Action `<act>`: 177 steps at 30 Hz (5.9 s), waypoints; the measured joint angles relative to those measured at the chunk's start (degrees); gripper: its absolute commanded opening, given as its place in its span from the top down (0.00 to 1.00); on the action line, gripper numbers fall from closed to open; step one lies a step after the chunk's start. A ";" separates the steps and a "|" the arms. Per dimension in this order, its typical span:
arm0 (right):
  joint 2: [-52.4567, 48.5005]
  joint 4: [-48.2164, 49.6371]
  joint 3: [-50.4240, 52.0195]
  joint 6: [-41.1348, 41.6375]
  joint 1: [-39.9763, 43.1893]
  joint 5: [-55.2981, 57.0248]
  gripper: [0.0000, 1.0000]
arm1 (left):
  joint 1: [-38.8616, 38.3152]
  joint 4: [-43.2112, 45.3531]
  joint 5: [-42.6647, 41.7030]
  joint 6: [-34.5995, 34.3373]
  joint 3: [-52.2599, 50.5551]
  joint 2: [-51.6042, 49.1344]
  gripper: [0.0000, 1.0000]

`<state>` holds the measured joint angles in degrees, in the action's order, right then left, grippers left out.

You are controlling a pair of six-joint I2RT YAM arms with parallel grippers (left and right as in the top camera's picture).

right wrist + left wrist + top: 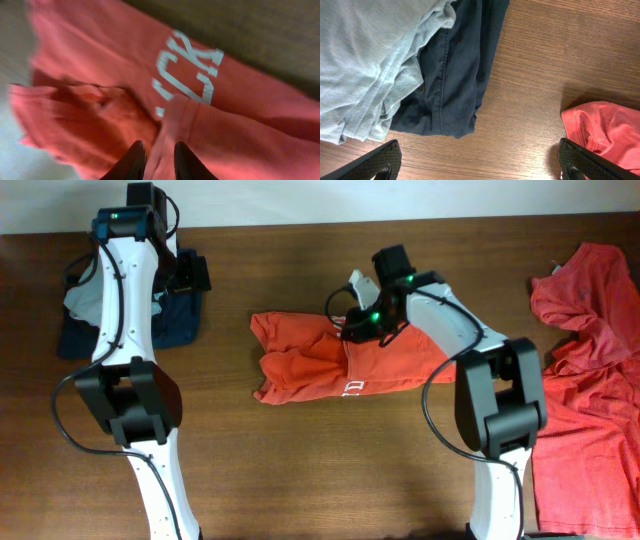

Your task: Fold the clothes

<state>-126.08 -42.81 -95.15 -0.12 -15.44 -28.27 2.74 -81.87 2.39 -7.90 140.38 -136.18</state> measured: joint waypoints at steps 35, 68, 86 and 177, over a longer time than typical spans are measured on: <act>7.72 -27.12 -7.78 -11.02 30.45 8.39 0.43 | 0.00 -0.02 0.00 0.00 0.00 0.00 0.01; 7.82 7.85 22.16 -12.31 30.97 -14.82 0.57 | 0.00 -0.02 0.00 -0.02 0.00 0.00 0.01; 7.74 5.49 19.41 -11.80 32.63 -13.57 0.96 | 0.00 -0.02 0.00 -0.02 0.00 0.00 0.01; 6.64 0.87 4.96 3.23 -6.78 8.15 0.96 | 0.00 -0.02 0.00 -0.02 0.00 0.00 0.01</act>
<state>-119.44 -41.93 -90.19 3.11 -22.22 -20.12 2.74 -81.89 2.39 -7.92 140.38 -136.18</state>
